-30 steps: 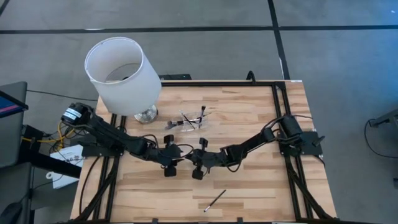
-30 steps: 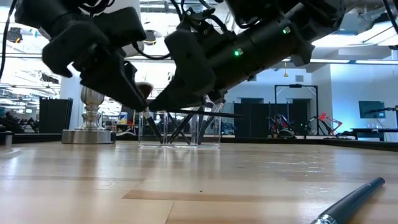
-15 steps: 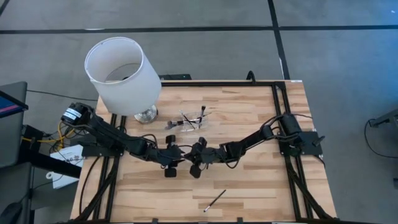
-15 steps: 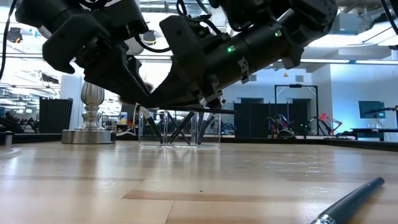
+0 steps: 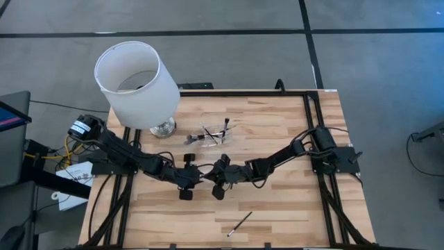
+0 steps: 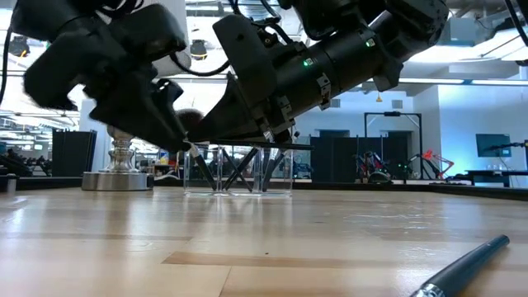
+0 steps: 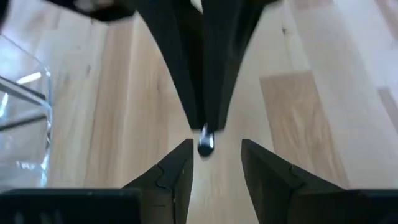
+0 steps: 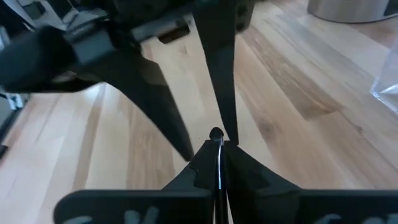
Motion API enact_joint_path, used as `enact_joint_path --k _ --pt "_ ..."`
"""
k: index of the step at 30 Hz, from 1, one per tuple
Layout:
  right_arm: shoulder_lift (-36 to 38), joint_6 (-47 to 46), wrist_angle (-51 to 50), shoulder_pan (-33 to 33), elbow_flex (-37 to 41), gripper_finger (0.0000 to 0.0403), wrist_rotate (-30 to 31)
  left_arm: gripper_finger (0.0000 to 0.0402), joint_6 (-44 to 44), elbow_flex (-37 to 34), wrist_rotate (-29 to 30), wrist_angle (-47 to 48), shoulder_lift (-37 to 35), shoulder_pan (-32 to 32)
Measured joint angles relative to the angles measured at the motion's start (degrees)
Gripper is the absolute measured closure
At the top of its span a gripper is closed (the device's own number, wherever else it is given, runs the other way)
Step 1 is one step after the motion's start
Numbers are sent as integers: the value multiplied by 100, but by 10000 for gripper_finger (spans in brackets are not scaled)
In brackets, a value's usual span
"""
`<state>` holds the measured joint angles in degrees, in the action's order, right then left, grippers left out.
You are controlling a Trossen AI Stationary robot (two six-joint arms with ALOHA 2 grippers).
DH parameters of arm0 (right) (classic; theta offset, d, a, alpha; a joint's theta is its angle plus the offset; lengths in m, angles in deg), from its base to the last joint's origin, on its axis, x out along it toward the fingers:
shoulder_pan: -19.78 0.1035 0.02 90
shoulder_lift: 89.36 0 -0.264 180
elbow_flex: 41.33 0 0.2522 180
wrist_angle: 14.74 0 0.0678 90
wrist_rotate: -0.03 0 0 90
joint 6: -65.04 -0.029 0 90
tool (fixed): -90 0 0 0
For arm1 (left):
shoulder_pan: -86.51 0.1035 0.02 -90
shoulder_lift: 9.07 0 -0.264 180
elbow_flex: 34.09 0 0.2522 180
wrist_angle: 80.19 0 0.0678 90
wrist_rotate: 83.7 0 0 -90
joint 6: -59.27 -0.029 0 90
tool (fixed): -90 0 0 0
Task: Put items in baskets/containers
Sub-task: Put the top black eyeshadow brush into the transparent organizer
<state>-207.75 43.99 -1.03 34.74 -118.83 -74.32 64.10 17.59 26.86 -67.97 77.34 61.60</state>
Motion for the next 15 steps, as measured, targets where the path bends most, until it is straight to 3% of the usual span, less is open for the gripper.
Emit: enact_joint_path --k 15 --pt "4 -252 148 -85 -4 394 -353 300 -11 -213 280 -531 0 -20"
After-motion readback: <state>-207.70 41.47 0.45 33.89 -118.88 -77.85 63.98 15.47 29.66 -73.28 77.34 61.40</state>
